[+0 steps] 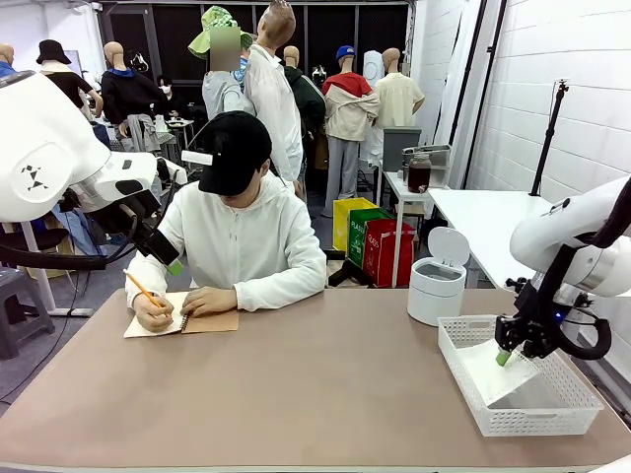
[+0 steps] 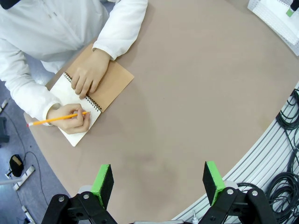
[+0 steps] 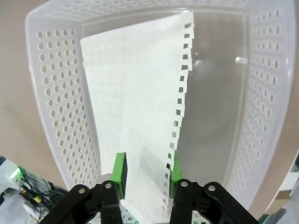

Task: Sort the paper based on its condition.
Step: If a person hands you a paper, place it in the Organizing basket , and if it's crumpled, put it in the Trash can.

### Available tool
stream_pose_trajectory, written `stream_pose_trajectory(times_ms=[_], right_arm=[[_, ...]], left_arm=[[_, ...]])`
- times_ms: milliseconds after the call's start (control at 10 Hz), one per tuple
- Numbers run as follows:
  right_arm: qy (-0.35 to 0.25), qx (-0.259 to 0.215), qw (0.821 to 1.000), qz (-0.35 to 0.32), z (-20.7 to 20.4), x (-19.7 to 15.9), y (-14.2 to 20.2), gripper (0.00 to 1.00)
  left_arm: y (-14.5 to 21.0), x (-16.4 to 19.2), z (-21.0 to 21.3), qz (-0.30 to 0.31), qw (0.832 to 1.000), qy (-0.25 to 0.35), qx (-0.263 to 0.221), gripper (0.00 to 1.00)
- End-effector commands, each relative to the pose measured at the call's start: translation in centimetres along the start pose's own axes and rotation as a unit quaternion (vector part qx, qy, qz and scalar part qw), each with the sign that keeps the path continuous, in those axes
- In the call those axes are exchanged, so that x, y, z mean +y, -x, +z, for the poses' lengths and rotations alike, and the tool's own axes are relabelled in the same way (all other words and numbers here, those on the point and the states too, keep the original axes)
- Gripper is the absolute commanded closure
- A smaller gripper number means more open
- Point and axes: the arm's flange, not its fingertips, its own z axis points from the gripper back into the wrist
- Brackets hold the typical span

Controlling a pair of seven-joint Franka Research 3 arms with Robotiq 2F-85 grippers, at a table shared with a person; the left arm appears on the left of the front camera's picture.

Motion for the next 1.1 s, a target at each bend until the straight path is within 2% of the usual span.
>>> stream_pose_trajectory(times_ms=[0,700,800,900,1000], right_arm=[[0.036,0.019,0.999,-0.024,1.0,0.5,-0.5,0.0],[0.124,0.027,0.99,-0.055,3.9,2.7,-1.2,0.0],[0.135,0.003,0.989,-0.062,4.0,2.9,-1.4,0.0],[0.101,0.022,0.994,-0.042,3.2,2.2,-1.3,0.0],[0.101,0.022,0.994,-0.042,3.2,2.2,-1.3,0.0]], left_arm=[[0.0,0.0,0.1,-0.003,1.0,0.009,-0.003,0.0],[0.0,0.0,0.1,-0.003,1.0,0.009,-0.003,0.0],[0.0,0.0,0.1,-0.003,1.0,0.009,-0.003,0.0],[0.0,0.0,0.1,-0.003,1.0,0.009,-0.003,0.0],[0.0,0.0,0.1,-0.003,1.0,0.009,-0.003,0.0]])
